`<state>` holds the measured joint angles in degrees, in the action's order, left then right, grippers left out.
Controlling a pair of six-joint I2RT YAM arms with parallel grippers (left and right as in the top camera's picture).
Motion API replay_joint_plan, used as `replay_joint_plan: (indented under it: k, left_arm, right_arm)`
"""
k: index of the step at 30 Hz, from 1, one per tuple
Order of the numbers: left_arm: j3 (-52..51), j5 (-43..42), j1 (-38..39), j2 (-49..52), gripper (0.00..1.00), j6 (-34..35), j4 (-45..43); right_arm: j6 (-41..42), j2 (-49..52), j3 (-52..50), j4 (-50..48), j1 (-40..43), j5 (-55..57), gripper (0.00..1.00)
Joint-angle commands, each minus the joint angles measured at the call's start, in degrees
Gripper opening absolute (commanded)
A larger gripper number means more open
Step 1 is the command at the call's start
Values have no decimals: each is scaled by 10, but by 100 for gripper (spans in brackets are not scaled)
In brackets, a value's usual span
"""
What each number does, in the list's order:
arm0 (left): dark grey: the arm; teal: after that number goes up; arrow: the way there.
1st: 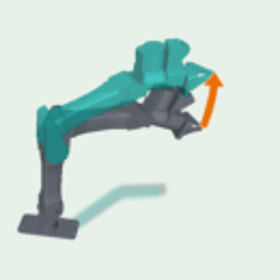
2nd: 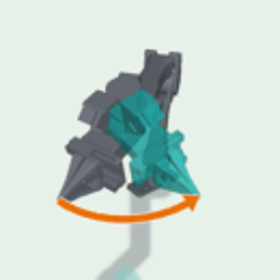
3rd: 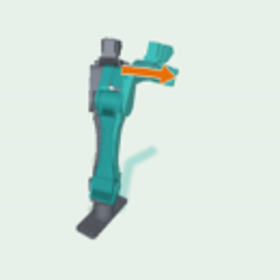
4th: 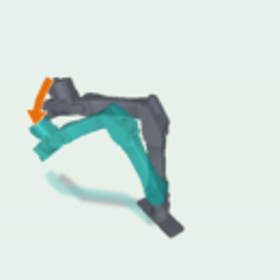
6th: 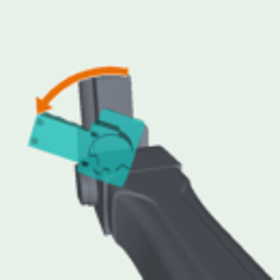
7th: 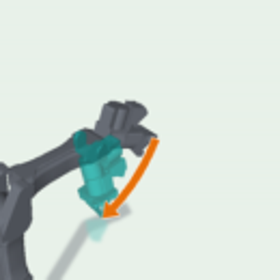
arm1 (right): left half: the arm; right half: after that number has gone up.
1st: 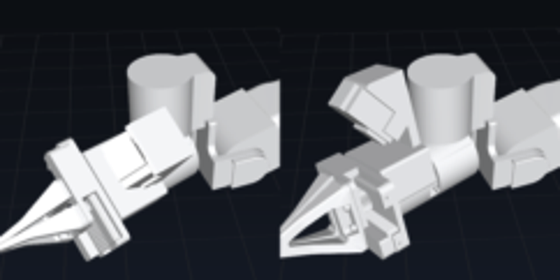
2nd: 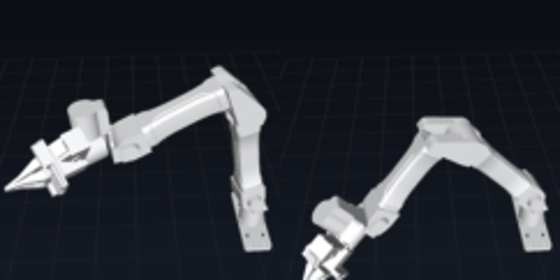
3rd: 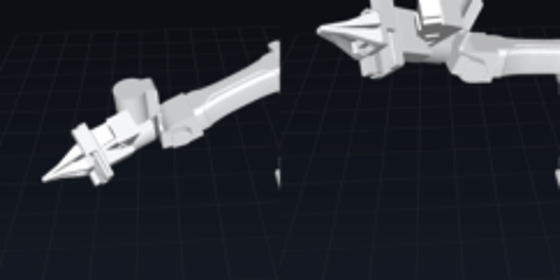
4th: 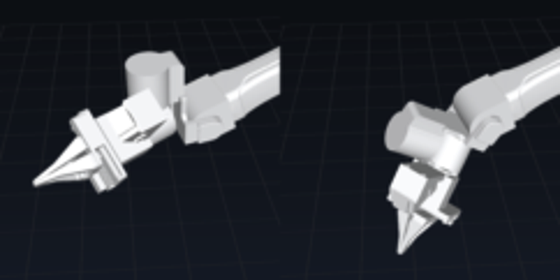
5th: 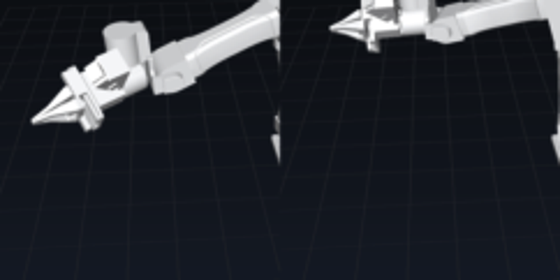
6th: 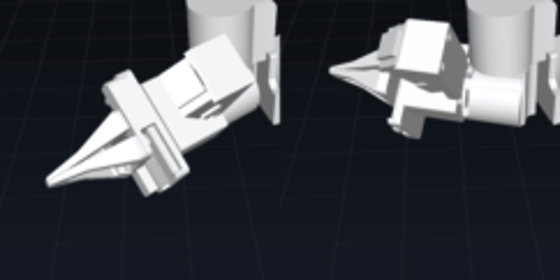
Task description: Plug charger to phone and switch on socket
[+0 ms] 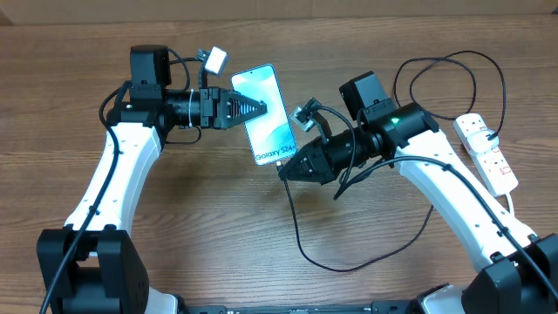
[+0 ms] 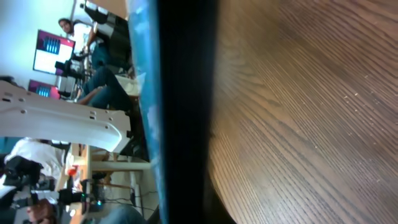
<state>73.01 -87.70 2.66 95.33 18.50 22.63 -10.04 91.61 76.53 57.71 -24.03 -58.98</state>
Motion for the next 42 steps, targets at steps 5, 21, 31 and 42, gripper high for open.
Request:
replay_joint_plan:
  k: [5, 21, 31, 42]
  left_arm:
    - [9, -23, -2, -9, 4, 6, -6]
    - [9, -19, -17, -9, 4, 22, -6]
    - [9, -19, -17, -9, 4, 39, -6]
    - [9, -17, -17, -9, 4, 38, -6]
  right_arm:
    - [-5, 0, 0, 7, 17, -59, 4]
    - [-50, 1, 0, 9, 16, -77, 4]
    - [-48, 8, 0, 5, 16, -78, 4]
    - [-45, 19, 0, -7, 16, -87, 4]
